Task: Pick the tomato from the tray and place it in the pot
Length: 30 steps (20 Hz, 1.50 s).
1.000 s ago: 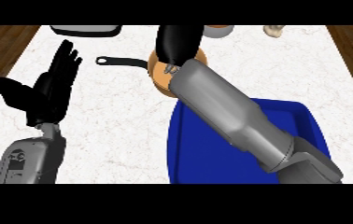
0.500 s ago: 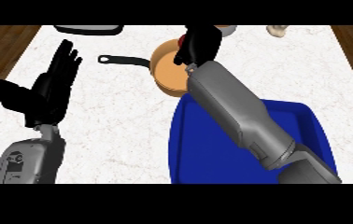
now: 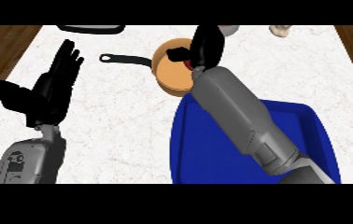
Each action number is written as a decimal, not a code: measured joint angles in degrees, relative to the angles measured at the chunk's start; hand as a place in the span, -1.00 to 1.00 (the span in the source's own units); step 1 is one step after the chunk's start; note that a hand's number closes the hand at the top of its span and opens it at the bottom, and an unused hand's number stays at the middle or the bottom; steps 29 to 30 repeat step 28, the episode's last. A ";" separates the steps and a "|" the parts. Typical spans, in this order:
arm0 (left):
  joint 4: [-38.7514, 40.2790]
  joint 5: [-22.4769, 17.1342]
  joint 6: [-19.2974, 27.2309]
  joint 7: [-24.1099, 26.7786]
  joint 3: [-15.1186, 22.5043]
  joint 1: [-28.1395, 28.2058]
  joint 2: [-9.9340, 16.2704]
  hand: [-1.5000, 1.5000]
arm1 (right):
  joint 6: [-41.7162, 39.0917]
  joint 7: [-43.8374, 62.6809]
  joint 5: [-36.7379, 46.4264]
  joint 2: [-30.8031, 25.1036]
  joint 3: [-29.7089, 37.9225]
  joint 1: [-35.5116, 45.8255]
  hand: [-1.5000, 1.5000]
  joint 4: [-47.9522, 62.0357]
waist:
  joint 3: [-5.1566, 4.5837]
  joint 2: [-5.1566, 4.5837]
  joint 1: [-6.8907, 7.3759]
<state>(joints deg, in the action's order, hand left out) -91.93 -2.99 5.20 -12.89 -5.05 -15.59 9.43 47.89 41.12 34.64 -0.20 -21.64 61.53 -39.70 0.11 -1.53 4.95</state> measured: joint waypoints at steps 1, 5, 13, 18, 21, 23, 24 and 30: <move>0.28 0.11 0.06 0.02 -0.06 -0.06 0.05 0.00 | 1.35 -1.78 -1.55 0.01 0.71 -0.25 -1.00 -0.93 | 0.00 0.07 -0.28; 0.93 0.08 0.35 0.43 -1.05 -0.18 0.44 0.00 | 6.11 -8.66 -8.01 -0.02 2.41 -2.36 -1.00 -4.08 | -0.02 0.41 -1.21; -1.24 -0.19 0.44 -0.24 -2.55 3.10 1.16 0.00 | 6.43 -19.21 -16.39 -0.67 6.05 -10.00 -1.00 -12.86 | -0.07 1.31 -3.92; -1.67 -0.75 -0.05 0.22 -3.57 4.53 1.42 0.00 | 2.68 -18.91 -16.44 -2.89 5.87 -17.48 -1.00 -23.66 | -0.10 1.62 -4.89; -1.81 -0.49 0.07 0.25 -3.67 4.89 1.35 0.00 | -0.31 -18.38 -16.56 -5.14 5.88 -22.63 -1.00 -30.34 | -0.12 1.69 -5.14; -3.18 -0.10 0.49 -0.90 -3.37 4.57 1.30 0.00 | -2.01 -17.46 -15.87 -6.15 5.85 -25.38 -1.00 -34.02 | -0.11 1.68 -5.16; -3.24 -0.24 0.45 -1.10 -3.65 4.48 1.44 0.00 | -2.76 -16.93 -15.46 -6.70 5.75 -27.15 -1.00 -36.30 | -0.12 1.69 -5.18; -2.62 -0.83 -0.25 -1.61 -4.32 3.71 1.92 0.00 | -6.21 -16.67 -14.88 -7.99 6.92 -31.70 -1.00 -41.66 | -0.12 1.63 -5.13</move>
